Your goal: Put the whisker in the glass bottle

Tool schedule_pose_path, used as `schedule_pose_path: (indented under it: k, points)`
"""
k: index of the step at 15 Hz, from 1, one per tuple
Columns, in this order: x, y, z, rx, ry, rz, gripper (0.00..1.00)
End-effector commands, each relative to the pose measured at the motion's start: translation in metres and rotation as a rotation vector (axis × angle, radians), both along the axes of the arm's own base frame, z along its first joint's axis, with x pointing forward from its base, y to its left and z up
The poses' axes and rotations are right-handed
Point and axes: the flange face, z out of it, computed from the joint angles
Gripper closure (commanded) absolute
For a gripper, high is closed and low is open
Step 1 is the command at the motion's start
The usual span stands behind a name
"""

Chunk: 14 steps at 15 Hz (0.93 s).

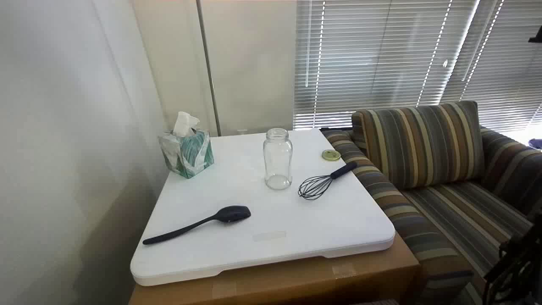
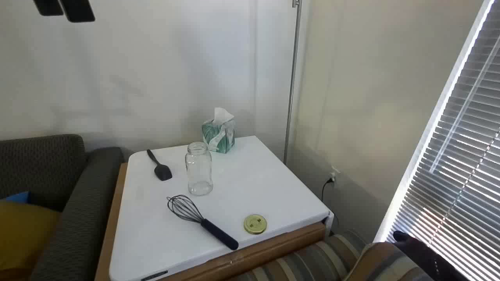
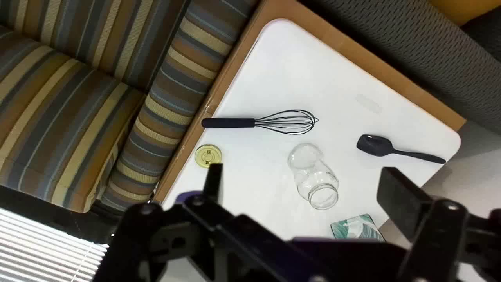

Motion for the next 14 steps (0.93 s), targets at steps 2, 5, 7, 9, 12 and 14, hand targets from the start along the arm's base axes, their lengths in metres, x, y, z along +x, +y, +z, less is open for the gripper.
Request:
schedule_pose_path:
  k: [2,5,7,9,12,14]
  points:
    - [0.000,0.000,0.000,0.000,0.001,-0.001,0.00]
    - [0.003,0.002,-0.009,-0.016,0.002,0.089,0.00]
    - [0.008,0.006,-0.017,-0.020,0.011,0.145,0.00]
    - [0.014,0.012,-0.029,-0.035,0.031,0.204,0.00]
    - [0.028,0.023,-0.048,-0.027,0.037,0.297,0.00]
    - [0.038,0.029,-0.061,-0.033,0.032,0.350,0.00]
